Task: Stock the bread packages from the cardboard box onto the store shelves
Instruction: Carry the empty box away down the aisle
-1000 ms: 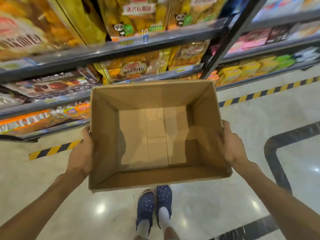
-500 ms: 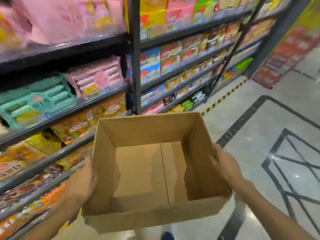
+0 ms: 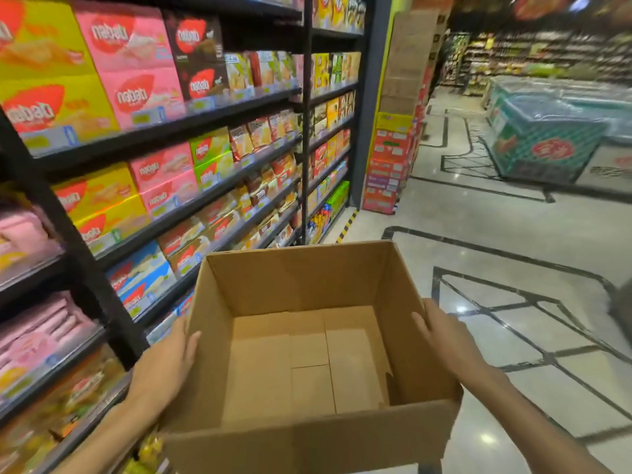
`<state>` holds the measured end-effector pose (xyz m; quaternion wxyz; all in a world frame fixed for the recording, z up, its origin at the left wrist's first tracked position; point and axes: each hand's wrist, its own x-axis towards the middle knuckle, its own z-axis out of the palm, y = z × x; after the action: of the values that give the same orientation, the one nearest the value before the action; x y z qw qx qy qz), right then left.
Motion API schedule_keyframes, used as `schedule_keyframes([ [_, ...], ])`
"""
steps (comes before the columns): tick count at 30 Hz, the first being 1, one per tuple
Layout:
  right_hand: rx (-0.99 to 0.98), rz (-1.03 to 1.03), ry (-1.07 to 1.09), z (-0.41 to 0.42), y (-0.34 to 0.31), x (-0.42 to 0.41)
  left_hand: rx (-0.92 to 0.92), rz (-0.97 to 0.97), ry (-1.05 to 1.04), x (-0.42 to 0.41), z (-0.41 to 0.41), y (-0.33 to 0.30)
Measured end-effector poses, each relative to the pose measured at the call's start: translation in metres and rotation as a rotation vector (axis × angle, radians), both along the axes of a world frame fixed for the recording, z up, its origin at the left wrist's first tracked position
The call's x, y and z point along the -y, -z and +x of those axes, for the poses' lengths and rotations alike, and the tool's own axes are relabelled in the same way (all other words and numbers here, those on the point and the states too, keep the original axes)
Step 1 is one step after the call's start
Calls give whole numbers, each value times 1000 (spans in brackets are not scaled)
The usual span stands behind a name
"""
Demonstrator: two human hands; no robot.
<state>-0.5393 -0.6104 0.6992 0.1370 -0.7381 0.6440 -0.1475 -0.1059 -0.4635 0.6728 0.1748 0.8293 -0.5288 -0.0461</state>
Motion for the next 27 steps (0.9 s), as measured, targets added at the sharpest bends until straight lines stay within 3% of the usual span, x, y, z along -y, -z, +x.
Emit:
schedule_keyframes([
  [7, 57, -80, 191, -79, -47, 53, 25, -126, 147, 114, -68, -56],
  [17, -42, -97, 373, -157, -63, 163, 50, -155, 400, 330, -132, -62],
  [27, -48, -125, 516, -212, -81, 315, 59, -191, 505, 557, -189, -74],
])
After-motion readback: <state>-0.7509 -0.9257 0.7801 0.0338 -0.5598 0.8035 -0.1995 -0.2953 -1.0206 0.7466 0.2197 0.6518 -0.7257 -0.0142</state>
